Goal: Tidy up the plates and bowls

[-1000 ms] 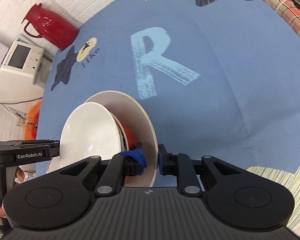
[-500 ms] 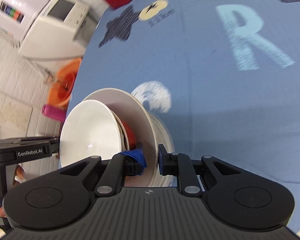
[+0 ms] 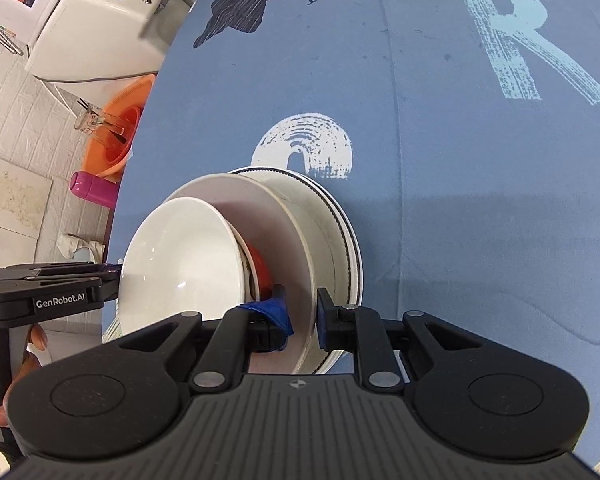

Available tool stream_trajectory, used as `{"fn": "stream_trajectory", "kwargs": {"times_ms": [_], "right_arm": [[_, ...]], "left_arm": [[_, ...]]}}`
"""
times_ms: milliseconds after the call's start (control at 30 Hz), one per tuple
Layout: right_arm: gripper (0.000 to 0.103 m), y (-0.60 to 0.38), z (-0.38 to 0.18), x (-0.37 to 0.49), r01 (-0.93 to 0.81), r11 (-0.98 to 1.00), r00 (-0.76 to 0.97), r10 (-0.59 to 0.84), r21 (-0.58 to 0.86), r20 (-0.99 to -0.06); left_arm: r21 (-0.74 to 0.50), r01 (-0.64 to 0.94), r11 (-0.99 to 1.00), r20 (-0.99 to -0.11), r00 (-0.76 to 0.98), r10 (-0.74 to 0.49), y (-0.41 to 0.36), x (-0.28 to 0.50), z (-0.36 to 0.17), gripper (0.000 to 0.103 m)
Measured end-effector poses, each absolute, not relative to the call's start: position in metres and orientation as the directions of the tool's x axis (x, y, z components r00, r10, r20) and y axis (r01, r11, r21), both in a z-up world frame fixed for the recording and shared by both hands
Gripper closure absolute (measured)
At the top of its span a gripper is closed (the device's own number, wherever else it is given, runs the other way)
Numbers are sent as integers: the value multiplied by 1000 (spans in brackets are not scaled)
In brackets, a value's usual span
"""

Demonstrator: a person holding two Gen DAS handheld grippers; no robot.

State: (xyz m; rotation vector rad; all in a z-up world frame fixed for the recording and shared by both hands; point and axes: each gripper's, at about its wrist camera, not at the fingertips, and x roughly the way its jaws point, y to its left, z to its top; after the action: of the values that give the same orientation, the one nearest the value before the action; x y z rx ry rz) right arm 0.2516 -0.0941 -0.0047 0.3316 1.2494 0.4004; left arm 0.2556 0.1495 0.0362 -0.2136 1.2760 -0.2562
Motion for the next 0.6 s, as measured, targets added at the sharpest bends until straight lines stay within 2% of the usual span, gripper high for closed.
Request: {"fn": "stream_trajectory", "kwargs": {"times_ms": [200, 267, 300, 333, 367, 600], "right_arm": [[103, -92, -1, 252, -119, 892, 279, 452, 437, -847], [101, -94, -1, 252, -118, 892, 286, 452, 437, -845], [100, -94, -2, 252, -123, 892, 284, 452, 436, -845], [99, -95, -1, 252, -126, 891, 285, 453, 435, -845], [98, -96, 1, 252, -126, 891, 289, 453, 436, -843], [96, -114, 31, 255, -149, 906, 411, 422, 397, -808]], "left_arm": [[-293, 91, 952, -912, 271, -307, 149, 256, 37, 103], [-249, 109, 962, -909, 317, -271, 148, 253, 44, 103], [-225, 108, 968, -906, 344, -249, 149, 252, 49, 91], [-207, 111, 972, -899, 370, -234, 151, 251, 55, 64], [-183, 116, 976, -890, 403, -214, 153, 250, 62, 58], [-123, 100, 987, -807, 569, -158, 157, 245, 102, 53]]}}
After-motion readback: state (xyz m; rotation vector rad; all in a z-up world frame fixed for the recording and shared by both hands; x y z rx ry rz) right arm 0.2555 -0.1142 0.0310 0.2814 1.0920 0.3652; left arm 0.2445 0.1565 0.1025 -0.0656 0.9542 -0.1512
